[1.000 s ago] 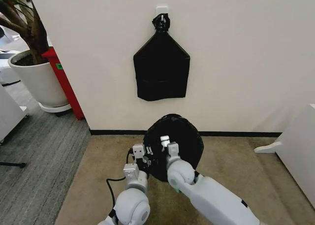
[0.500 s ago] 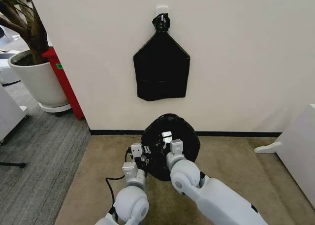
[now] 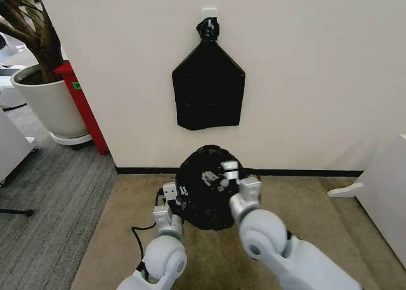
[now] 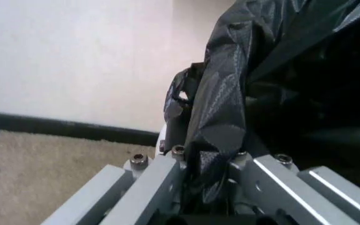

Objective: Place the garbage bag over the trash bin.

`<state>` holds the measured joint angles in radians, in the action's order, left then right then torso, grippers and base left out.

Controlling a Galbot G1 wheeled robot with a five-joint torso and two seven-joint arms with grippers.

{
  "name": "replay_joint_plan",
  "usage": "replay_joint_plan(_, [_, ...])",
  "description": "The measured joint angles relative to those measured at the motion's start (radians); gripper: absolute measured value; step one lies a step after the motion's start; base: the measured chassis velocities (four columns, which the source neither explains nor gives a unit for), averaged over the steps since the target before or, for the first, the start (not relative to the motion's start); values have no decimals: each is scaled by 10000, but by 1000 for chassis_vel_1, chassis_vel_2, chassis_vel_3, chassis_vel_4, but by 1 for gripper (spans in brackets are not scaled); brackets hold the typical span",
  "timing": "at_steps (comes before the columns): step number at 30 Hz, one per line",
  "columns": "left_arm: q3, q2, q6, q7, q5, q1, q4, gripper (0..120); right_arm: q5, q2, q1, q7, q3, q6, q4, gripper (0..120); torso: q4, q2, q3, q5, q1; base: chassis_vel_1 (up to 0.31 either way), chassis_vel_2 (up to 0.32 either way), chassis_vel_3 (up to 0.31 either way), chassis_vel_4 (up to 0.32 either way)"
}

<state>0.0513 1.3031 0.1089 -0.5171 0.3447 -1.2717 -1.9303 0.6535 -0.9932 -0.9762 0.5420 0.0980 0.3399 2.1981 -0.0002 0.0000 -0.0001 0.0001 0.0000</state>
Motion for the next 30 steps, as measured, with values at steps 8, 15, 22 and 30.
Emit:
replay_joint_plan(8, [-122, -366, -378, 774, -1120, 117, 384, 1, -591, 1779, 1804, -2325, -448, -621, -648, 100, 3, 0, 1, 1, 0, 0, 0, 0, 0])
replay_joint_plan(15, [-134, -602, -802, 1163, -1866, 430, 884, 1, -1497, 3305, 4470, -7253, 487, -770, -2442, 100, 2, 0, 2, 2, 0, 0, 0, 0, 0])
replay_joint_plan(22, [-263, -587, -928, 1194, -2144, 528, 1098, 1, -3209, 3623, 6129, -10352, 1353, -606, -3718, 100, 2, 0, 2, -2, 0, 0, 0, 0, 0])
replay_joint_plan(30, [-473, -497, -1217, 1305, -2730, 570, 1393, 1, -4071, 3264, 6205, -11106, 1402, -727, -4393, 100, 2, -1, 2, 1, 0, 0, 0, 0, 0])
